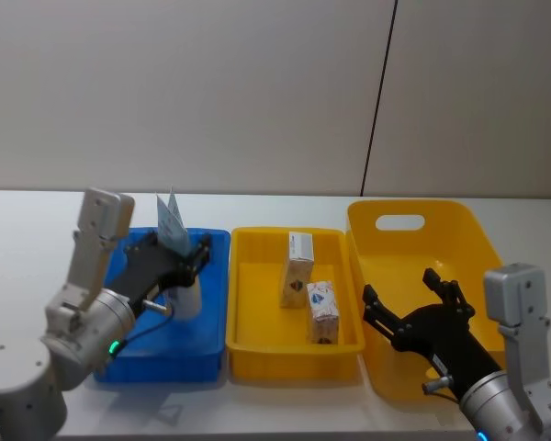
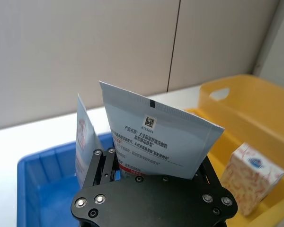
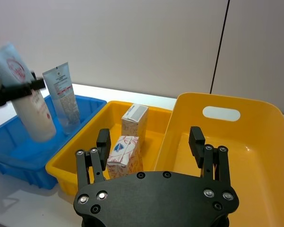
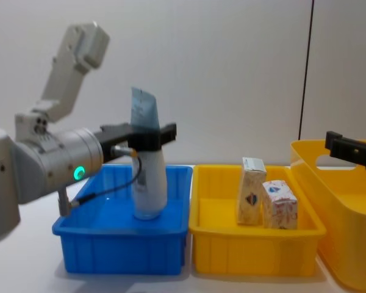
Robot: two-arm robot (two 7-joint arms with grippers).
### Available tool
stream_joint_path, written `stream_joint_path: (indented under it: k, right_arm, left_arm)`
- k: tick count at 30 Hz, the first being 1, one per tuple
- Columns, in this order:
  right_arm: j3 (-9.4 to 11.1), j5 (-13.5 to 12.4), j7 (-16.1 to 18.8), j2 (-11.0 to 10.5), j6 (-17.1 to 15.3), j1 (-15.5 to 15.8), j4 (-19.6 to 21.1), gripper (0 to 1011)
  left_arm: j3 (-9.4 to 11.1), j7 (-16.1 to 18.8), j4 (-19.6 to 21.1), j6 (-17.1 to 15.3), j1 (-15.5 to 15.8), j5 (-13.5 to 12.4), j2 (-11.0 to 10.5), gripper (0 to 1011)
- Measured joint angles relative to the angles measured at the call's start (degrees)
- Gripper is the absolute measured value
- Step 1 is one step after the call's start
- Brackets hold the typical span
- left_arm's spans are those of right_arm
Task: Bimanual collaborative sorting of washing and personal care products
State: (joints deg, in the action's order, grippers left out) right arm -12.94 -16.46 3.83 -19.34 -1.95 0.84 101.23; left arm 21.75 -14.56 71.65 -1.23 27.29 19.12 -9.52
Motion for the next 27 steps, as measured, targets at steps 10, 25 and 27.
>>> stream_joint_path:
  k: [10,25,27]
  right_arm:
    - [0.0,0.0,0.0,0.0,0.0,0.0,0.0,1003]
    - [0.0,0.0,0.0,0.0,0.0,0.0,0.0,1003]
    - [0.0,0.0,0.0,0.0,0.0,0.0,0.0,1003]
  left_arm:
    - [-1.7,-5.9,4.7,0.8,0.2,3.9,-2.3,507]
    - [-1.3,-17.0,5.6,0.3,2.7,10.6,-3.6,429]
    - [-1.0,-18.8,5.2,0.1,3.3,11.6,-3.6,419]
